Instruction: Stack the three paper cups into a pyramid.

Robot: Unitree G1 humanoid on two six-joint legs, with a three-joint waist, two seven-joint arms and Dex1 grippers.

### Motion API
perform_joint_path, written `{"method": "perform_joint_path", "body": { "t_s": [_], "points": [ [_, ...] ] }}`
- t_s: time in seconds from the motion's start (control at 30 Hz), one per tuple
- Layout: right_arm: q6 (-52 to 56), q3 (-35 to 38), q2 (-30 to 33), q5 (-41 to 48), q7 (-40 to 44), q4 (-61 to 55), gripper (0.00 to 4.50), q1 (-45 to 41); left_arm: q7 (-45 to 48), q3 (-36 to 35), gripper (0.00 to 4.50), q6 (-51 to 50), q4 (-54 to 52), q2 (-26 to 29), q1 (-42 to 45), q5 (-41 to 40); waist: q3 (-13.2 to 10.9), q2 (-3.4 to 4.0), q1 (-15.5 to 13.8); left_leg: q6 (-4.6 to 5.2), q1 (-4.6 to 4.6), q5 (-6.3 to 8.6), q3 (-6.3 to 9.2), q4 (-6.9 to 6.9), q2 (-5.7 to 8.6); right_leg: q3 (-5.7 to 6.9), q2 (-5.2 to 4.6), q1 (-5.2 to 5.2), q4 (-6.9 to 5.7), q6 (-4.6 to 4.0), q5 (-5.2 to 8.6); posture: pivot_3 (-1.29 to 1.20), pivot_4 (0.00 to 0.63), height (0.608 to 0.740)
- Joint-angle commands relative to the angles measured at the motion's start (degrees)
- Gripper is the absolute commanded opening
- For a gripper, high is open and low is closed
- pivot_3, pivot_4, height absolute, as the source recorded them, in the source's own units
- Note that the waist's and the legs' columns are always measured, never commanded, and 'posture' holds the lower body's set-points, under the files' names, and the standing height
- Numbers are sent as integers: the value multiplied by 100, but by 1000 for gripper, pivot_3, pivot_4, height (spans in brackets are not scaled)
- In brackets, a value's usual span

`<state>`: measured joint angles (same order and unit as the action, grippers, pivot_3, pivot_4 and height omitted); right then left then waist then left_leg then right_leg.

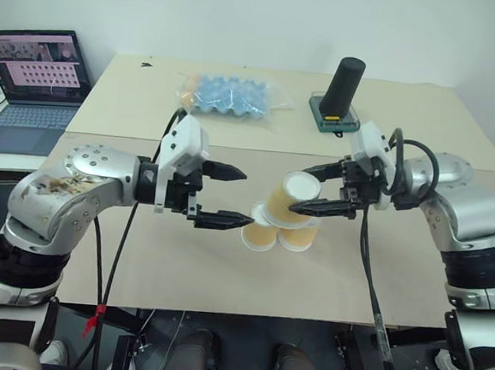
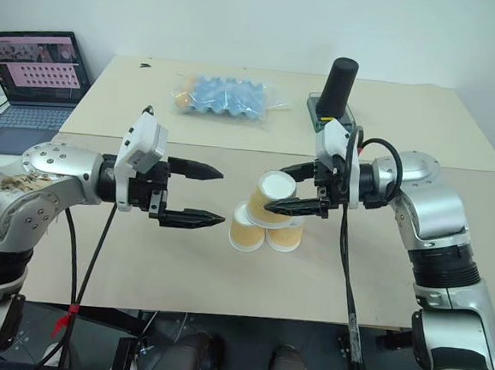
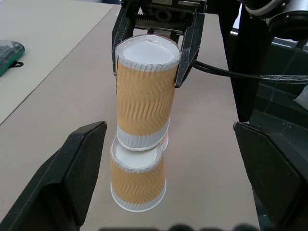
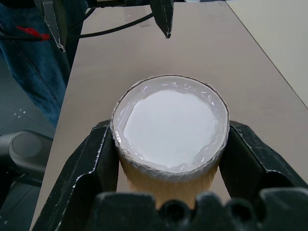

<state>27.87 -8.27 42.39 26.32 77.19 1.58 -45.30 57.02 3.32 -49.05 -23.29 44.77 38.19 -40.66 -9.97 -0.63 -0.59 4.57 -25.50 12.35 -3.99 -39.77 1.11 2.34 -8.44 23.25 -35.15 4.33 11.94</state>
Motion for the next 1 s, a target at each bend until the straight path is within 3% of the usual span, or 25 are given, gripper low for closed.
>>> {"method": "perform_joint_path", "body": {
  "t_s": [0.03, 0.1, 0.17, 0.27, 1.0],
  "points": [
    [-145, 63, 3, -131, -24, 39, 2675, 36, 16, -158, 4500, 20, -135, 55, 70, -80, 0, 0, 2, 0, 1, 0, 0, 0, 0, 0, 0, -1, 0, 0, 0, 0, 150, 726],
    [-163, 69, -4, -164, -36, 80, 2675, 36, 16, -158, 4500, 16, -132, 56, 77, -83, 0, 0, 2, -1, 2, -1, 0, 0, 0, 0, 0, -1, -2, 0, 0, 0, 150, 726],
    [-179, 74, -10, -188, -55, 126, 3657, 30, 15, -158, 4500, 16, -128, 56, 78, -84, 0, 0, 2, -2, 3, -1, 0, 0, -1, 0, 0, -1, -4, 0, 0, 0, 150, 726],
    [-232, 80, -3, -226, -44, 113, 4448, 64, 13, -153, 4500, 16, -124, 58, 75, -78, 0, 0, -5, -3, 3, -2, 0, 0, 0, 0, 0, 0, -4, 0, 0, 0, 150, 726],
    [-155, 344, 492, -151, 278, -133, 4448, 444, 22, -107, 4500, 10, -79, -24, 119, -105, -1, 0, 1, -3, 0, -2, -1, 2, -1, -1, 1, 2, -2, 0, 0, 0, 150, 726]
  ]
}}
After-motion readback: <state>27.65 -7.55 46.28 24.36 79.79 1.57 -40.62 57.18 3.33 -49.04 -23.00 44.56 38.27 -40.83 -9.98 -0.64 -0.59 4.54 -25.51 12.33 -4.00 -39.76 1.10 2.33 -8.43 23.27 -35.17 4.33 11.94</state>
